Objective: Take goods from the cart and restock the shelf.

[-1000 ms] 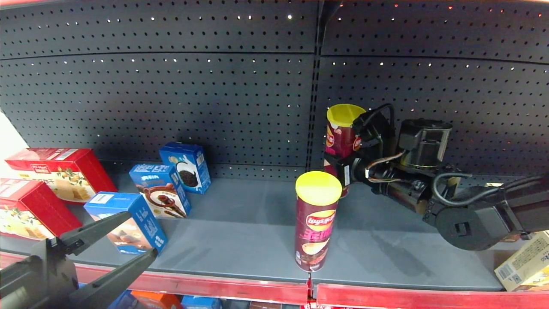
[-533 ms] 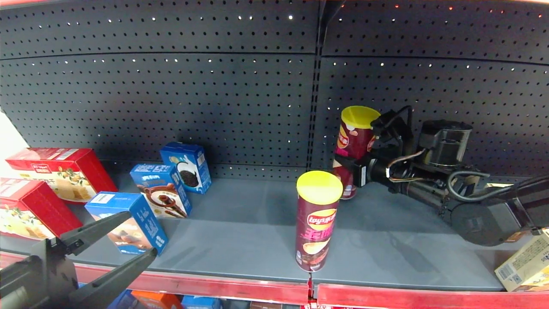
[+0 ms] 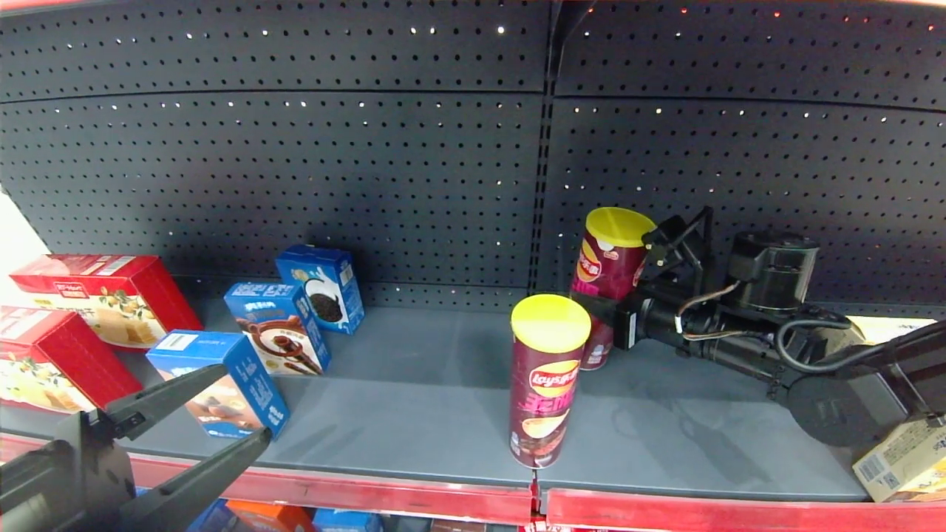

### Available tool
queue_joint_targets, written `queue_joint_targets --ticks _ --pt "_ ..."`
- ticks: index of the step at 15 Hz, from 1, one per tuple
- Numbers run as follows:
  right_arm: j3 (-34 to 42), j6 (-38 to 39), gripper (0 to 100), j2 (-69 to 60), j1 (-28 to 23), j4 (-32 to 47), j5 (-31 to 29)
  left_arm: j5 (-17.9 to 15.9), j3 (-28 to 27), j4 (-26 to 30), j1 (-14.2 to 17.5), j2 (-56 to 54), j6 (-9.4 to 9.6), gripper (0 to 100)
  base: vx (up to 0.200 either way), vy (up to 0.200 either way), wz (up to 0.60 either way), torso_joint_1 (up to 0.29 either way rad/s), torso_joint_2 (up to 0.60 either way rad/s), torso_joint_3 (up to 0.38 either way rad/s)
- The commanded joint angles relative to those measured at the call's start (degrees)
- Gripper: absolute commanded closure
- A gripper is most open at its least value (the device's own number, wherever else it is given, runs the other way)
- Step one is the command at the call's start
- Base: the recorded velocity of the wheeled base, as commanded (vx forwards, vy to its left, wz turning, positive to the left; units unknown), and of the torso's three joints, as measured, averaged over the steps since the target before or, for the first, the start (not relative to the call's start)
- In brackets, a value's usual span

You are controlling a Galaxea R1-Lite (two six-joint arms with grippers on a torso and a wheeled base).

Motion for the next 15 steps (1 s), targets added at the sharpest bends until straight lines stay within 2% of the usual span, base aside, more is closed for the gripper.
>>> queue_joint_targets --ticks 1,12,15 --pt "-0.06 -0.06 100 1.68 0.02 -0.55 0.08 -0.06 -0.07 -0.04 0.00 0.13 -0.07 0 0.000 0.000 0.00 0.000 0.00 0.000" --pt "-1.64 -0.06 100 4.85 1.33 -1.87 0.61 -0.06 -0.07 -0.04 -0.09 0.22 -0.07 0 0.000 0.000 0.00 0.000 0.00 0.000" --pt "-4.10 -0.06 100 6.60 1.95 -1.87 0.61 -0.06 -0.07 0.05 -0.09 0.22 -0.07 0 0.000 0.000 0.00 0.000 0.00 0.000"
